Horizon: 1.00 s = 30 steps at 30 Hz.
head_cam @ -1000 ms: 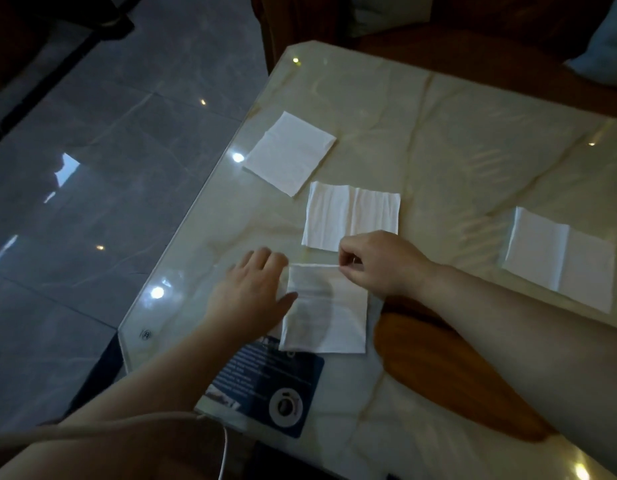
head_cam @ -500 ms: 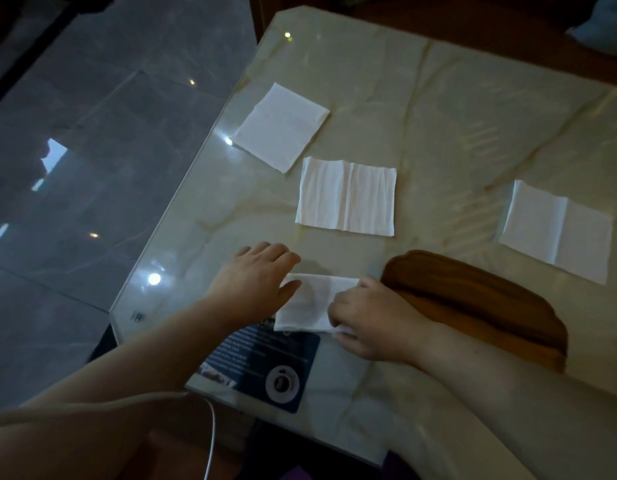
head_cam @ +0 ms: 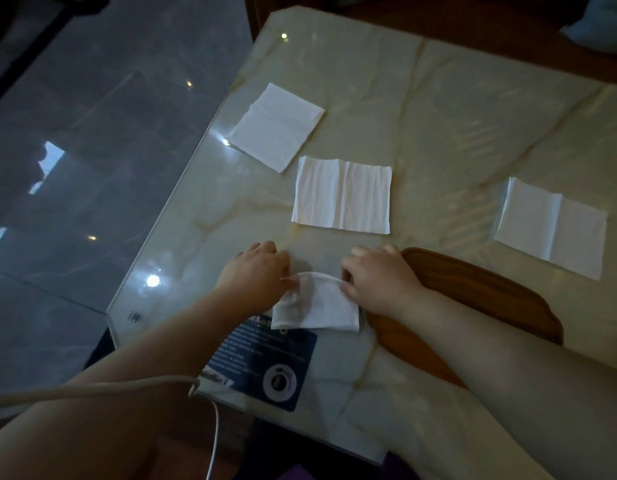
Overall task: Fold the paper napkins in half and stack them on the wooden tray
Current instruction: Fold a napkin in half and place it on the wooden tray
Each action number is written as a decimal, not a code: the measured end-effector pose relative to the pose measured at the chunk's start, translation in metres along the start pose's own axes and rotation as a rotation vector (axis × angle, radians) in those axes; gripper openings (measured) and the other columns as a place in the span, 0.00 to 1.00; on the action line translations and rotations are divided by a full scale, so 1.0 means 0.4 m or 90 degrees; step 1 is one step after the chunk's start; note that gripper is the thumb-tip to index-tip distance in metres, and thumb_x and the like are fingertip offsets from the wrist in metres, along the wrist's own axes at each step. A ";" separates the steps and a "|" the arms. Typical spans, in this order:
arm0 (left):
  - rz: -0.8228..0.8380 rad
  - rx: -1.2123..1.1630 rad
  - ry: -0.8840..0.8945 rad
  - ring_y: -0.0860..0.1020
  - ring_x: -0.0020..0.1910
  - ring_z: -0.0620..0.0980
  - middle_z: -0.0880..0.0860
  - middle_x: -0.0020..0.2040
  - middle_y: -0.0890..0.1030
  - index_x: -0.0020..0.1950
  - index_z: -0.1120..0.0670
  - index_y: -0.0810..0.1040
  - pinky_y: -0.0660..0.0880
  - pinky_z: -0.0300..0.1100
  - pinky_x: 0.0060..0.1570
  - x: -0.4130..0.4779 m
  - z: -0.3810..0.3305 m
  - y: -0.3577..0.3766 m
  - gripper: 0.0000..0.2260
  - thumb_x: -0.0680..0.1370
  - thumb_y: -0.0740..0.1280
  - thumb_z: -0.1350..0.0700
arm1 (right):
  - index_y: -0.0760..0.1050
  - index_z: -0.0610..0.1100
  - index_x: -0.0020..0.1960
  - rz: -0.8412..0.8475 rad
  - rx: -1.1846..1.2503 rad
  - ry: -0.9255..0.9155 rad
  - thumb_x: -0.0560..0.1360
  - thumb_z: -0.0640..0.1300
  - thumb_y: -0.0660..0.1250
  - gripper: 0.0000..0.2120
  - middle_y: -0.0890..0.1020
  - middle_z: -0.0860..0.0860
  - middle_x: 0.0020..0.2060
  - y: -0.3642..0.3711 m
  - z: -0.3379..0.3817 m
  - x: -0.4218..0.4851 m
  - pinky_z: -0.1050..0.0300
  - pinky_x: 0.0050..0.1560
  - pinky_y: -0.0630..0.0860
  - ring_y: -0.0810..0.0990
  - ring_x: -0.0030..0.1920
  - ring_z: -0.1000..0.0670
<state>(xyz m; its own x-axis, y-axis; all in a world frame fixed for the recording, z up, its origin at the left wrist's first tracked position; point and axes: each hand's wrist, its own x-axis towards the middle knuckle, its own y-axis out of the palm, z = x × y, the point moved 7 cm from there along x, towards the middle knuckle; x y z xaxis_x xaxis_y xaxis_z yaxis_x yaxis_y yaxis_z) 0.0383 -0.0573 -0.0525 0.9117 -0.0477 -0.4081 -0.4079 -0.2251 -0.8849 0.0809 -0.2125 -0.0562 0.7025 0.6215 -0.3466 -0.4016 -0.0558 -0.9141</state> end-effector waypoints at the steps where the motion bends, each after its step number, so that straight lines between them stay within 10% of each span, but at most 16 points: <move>1: 0.001 -0.010 -0.005 0.73 0.51 0.51 0.51 0.50 0.74 0.52 0.51 0.77 0.71 0.43 0.49 -0.003 0.001 0.001 0.11 0.77 0.63 0.45 | 0.74 0.50 0.45 0.001 0.013 0.001 0.75 0.55 0.60 0.10 0.77 0.50 0.46 -0.001 0.000 -0.001 0.51 0.49 0.61 0.76 0.50 0.46; 7: -0.010 -0.354 -0.149 0.79 0.42 0.47 0.48 0.44 0.79 0.48 0.52 0.78 0.72 0.36 0.37 -0.040 0.013 -0.030 0.05 0.76 0.67 0.52 | 0.76 0.48 0.40 -0.048 0.393 0.087 0.72 0.49 0.69 0.05 0.78 0.56 0.33 -0.046 -0.052 -0.055 0.59 0.36 0.71 0.78 0.37 0.53; 12: -0.026 -0.649 -0.193 0.83 0.36 0.50 0.55 0.42 0.84 0.45 0.56 0.78 0.79 0.39 0.35 -0.056 -0.047 -0.065 0.02 0.75 0.70 0.58 | 0.75 0.52 0.43 -0.120 0.631 0.145 0.69 0.41 0.72 0.08 0.82 0.49 0.38 -0.063 -0.127 -0.131 0.53 0.46 0.77 0.80 0.38 0.49; 30: 0.101 -0.478 -0.032 0.83 0.39 0.53 0.56 0.42 0.81 0.44 0.53 0.78 0.83 0.52 0.33 0.111 -0.493 0.036 0.05 0.73 0.71 0.62 | 0.75 0.52 0.43 -0.295 0.693 0.381 0.68 0.36 0.72 0.13 0.80 0.48 0.39 0.007 -0.463 -0.480 0.52 0.45 0.76 0.79 0.39 0.48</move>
<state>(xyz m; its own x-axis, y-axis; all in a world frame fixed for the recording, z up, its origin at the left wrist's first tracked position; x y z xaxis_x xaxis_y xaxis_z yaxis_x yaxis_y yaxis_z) 0.0826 -0.2544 -0.0389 0.8342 -0.0953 -0.5432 -0.3749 -0.8204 -0.4318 0.0539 -0.4768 -0.0311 0.9376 -0.0413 -0.3451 -0.1210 0.8921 -0.4353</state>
